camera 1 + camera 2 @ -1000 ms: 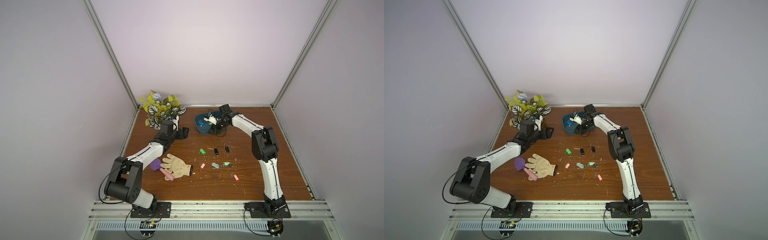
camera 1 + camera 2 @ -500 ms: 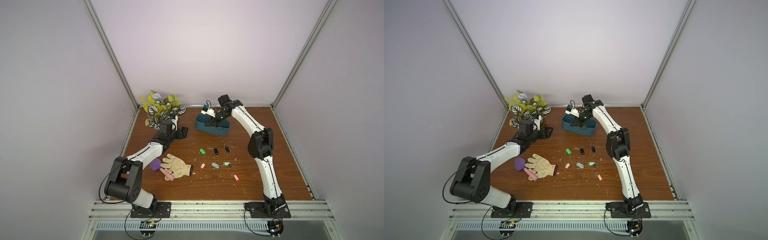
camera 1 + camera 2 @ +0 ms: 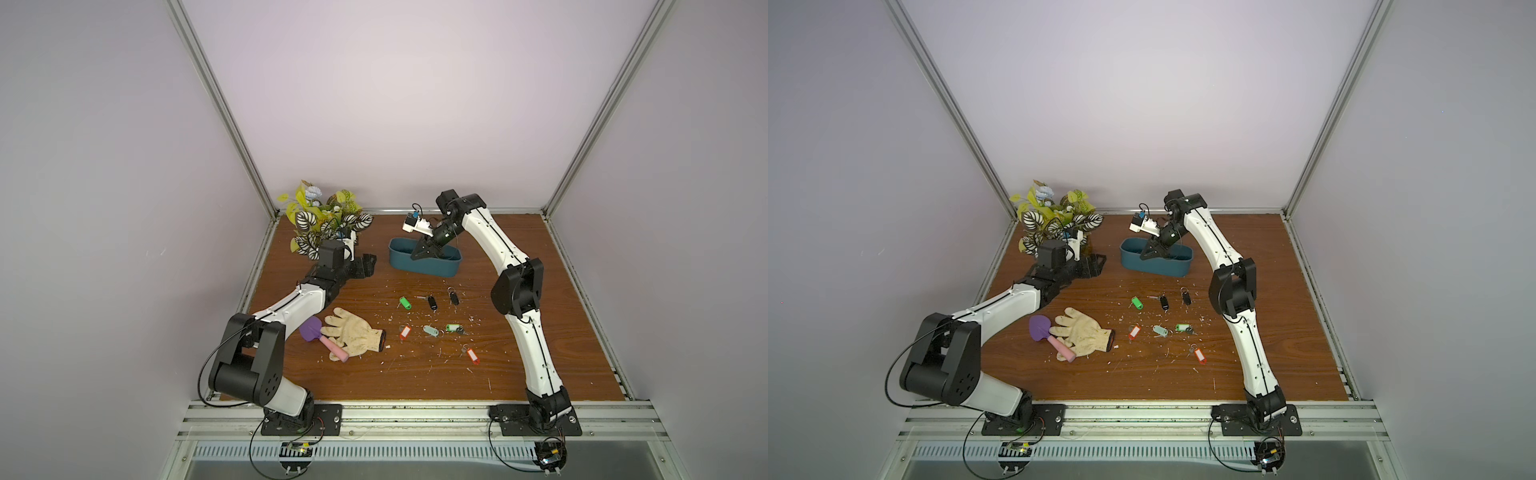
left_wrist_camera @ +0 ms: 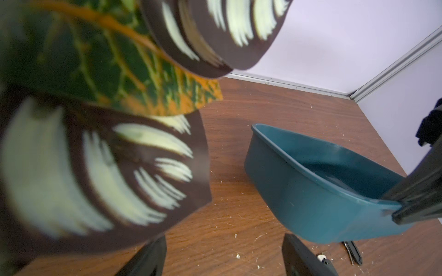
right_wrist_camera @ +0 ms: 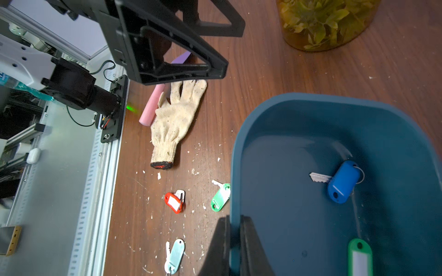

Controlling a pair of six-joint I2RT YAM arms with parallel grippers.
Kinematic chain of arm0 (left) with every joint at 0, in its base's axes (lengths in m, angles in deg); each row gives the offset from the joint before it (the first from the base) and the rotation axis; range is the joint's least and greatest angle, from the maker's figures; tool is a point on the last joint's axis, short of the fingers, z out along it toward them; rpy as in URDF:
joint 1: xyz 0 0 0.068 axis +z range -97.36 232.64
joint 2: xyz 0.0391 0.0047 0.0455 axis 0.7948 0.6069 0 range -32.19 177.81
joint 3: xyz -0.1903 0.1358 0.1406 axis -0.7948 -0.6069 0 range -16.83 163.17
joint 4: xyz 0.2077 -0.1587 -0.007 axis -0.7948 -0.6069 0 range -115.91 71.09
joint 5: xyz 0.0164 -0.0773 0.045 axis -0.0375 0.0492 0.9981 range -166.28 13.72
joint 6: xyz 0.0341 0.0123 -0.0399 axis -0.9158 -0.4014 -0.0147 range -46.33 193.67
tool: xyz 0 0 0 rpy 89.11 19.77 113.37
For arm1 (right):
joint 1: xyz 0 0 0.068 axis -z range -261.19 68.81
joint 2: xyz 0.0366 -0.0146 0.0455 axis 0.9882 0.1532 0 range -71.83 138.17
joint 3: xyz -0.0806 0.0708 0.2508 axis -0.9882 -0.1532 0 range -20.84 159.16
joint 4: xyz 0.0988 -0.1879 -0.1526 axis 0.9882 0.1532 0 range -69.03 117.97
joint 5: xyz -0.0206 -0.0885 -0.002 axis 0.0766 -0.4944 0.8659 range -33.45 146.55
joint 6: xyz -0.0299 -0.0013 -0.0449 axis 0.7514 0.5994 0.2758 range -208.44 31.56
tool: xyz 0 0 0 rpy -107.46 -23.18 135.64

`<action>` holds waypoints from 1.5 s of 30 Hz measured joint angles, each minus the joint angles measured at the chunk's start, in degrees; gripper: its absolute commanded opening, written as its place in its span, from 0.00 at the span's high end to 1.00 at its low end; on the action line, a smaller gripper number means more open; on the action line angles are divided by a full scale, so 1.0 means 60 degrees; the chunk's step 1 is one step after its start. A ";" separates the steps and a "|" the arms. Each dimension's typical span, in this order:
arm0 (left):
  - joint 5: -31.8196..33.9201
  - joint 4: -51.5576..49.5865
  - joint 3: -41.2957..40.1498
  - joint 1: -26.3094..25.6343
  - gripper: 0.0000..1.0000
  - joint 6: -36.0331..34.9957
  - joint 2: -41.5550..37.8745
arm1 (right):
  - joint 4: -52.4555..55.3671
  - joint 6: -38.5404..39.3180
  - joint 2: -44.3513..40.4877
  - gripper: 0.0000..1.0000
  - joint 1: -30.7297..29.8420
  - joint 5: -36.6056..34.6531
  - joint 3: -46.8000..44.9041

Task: Take the keys out of the storage box
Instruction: Adjust the storage box at the center of the board.

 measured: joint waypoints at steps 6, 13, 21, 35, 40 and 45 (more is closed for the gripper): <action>0.0000 0.0000 0.0000 0.0004 0.20 0.0000 0.0000 | 0.0007 -0.0127 0.0015 1.00 -0.0004 0.0707 -0.0004; 0.0000 0.0000 0.0000 0.0004 0.20 -0.0007 0.0000 | -0.0648 -0.0911 0.0353 1.00 -0.0098 -0.0382 -0.0182; 0.0000 0.0000 0.0000 0.0011 0.20 -0.0011 0.0000 | -0.1096 -0.0783 0.0838 0.94 -0.0146 -0.0958 -0.0186; -0.0117 0.0069 0.0000 0.0022 0.19 -0.0029 0.0029 | -0.1898 -0.1905 0.0681 0.55 -0.0120 -0.2288 -0.0798; -0.0696 0.0703 0.0004 0.0022 0.18 0.0226 0.0353 | -0.4360 -0.4113 -0.1384 0.51 -0.0091 -0.3122 -0.4069; -0.1096 0.1009 0.0565 -0.0229 0.17 0.0412 0.1395 | -0.7548 -0.6849 -0.4732 0.43 -0.0076 -0.5111 -0.8346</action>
